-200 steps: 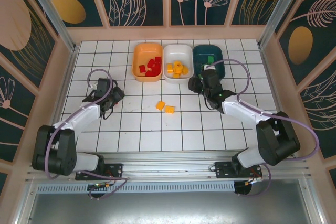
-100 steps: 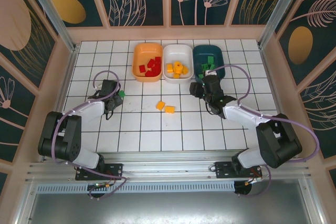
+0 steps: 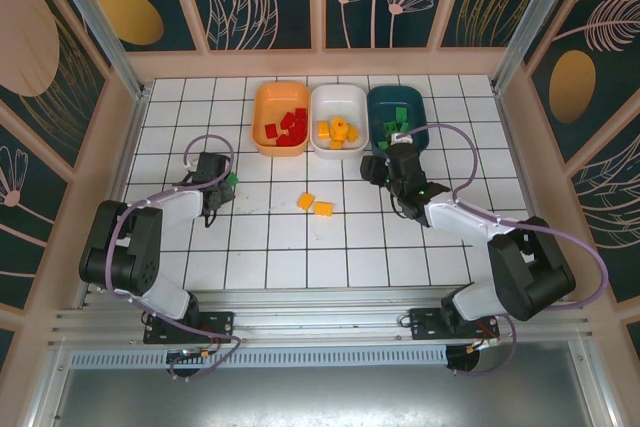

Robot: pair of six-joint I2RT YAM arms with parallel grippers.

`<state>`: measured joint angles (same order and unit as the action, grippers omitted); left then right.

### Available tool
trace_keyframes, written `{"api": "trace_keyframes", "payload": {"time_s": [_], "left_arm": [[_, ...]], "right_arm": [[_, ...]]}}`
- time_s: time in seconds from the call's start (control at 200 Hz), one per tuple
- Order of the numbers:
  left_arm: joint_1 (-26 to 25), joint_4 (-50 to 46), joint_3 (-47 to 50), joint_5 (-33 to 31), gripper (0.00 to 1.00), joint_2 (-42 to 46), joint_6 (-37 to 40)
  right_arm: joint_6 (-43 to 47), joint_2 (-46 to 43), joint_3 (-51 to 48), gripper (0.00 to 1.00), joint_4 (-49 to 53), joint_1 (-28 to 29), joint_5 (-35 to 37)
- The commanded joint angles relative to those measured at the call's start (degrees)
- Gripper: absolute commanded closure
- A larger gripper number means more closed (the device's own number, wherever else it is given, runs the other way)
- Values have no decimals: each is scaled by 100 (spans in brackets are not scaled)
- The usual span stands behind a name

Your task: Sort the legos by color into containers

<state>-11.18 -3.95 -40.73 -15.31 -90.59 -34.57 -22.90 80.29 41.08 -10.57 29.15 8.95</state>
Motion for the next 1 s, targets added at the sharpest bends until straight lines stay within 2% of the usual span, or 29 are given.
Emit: {"api": "trace_keyframes", "payload": {"time_s": [0.0, 0.205, 0.38, 0.46, 0.706, 0.816, 0.991], "left_arm": [[29, 160, -162, 90, 67, -141, 117], [29, -124, -318, 100, 76, 113, 49], [-23, -343, -518, 238, 75, 806, -57], [-118, -335, -881, 450, 74, 830, -77], [-808, -325, -3030, 1306, 74, -812, 249], [-824, -249, -3800, 1742, 74, -1759, 221], [-824, -493, -4945, 2266, 73, -2756, 560]], "right_arm": [[-75, -131, -91, 39, -209, 34, 65], [-67, -137, -100, 39, -219, 39, 55], [-91, -111, -113, 39, -266, 47, 2], [-95, -87, -118, 39, -284, 47, 1], [-81, -32, -135, 40, -298, 56, 78], [-77, -31, -158, 40, -314, 74, 120], [-76, -6, -196, 40, -385, 82, 127]]}}
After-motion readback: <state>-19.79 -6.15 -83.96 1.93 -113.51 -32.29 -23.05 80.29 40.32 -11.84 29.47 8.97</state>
